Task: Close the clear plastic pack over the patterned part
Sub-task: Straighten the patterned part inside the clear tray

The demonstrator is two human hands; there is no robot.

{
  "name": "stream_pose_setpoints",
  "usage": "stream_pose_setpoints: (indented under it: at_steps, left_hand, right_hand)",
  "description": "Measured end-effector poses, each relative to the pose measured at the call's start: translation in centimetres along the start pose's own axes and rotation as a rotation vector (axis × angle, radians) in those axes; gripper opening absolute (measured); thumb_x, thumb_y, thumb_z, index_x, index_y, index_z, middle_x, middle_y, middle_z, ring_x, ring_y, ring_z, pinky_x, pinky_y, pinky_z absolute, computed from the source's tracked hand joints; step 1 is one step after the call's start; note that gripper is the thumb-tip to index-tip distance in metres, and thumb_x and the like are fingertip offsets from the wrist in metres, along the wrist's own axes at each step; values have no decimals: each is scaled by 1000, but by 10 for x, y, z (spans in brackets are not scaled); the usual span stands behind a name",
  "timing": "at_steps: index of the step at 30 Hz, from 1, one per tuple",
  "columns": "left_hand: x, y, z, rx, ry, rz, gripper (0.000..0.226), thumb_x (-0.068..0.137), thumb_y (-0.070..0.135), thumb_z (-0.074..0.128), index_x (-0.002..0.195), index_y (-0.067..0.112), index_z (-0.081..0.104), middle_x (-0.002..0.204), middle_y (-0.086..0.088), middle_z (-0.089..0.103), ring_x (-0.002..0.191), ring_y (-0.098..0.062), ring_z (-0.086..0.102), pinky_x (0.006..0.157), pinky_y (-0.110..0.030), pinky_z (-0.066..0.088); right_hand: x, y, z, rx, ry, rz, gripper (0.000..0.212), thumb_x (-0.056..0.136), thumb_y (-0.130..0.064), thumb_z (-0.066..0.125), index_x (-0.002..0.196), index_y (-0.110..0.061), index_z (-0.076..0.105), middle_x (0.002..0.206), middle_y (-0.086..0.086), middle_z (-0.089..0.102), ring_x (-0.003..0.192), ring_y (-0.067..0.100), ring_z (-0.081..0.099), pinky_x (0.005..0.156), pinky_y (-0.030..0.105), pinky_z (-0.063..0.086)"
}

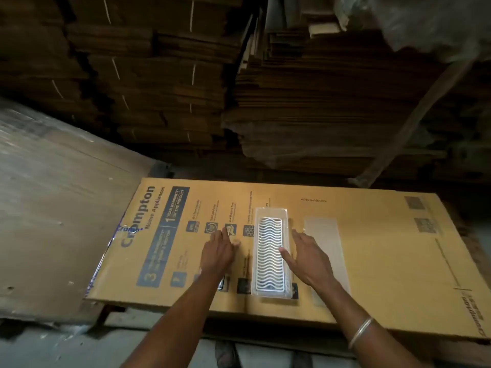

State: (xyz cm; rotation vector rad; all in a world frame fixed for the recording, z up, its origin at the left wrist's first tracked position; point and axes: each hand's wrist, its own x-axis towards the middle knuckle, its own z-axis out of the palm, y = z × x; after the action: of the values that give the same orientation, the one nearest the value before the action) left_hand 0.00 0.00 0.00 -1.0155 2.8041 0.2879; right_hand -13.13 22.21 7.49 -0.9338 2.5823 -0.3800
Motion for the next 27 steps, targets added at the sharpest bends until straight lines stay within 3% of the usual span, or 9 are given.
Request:
stream_pose_setpoints:
  at_steps: [4, 10, 16, 21, 24, 27]
  left_hand:
    - [6, -8, 24, 37, -61, -45, 46, 103, 41, 41, 128, 5, 55, 125, -13, 57, 116, -31, 57, 88, -41, 52]
    - [10, -6, 39, -12, -43, -138, 20, 100, 26, 56, 106, 8, 61, 104, -10, 65, 91, -27, 70, 67, -38, 57]
    - [24, -1, 42, -360, -111, -364, 23, 100, 10, 48, 121, -1, 48, 119, -24, 61, 108, -40, 64, 86, -46, 52]
    - [23, -8, 54, -428, -105, -359, 20, 99, 16, 55, 116, 5, 54, 112, -19, 63, 98, -35, 64, 77, -44, 51]
    - [14, -14, 57, -607, 20, -353, 25, 103, 30, 50, 120, 13, 53, 84, -11, 66, 71, -32, 61, 59, -36, 45]
    - [7, -19, 55, -905, 75, -350, 36, 100, 56, 42, 125, 31, 52, 64, -11, 67, 58, -31, 64, 57, -41, 53]
  right_hand:
    - [0, 7, 10, 11, -21, 41, 70, 101, -59, 37, 157, -19, 29, 157, 1, 42, 143, 18, 38, 105, 37, 43]
    - [1, 24, 25, 29, -12, 97, 66, 100, -58, 37, 154, -19, 37, 153, 1, 47, 139, 18, 45, 103, 35, 44]
    - [5, 34, 29, 54, 22, 133, 65, 100, -58, 39, 153, -20, 40, 146, 1, 54, 131, 18, 51, 98, 34, 48]
    - [6, 37, 29, 63, 36, 145, 66, 99, -59, 39, 153, -20, 41, 147, 2, 53, 132, 19, 51, 99, 35, 47]
    - [7, 41, 31, 75, 46, 151, 66, 99, -59, 39, 153, -20, 41, 149, 2, 52, 133, 19, 50, 101, 36, 47]
    - [8, 45, 31, 91, 64, 155, 66, 99, -59, 40, 152, -20, 41, 146, 2, 54, 130, 19, 53, 98, 37, 50]
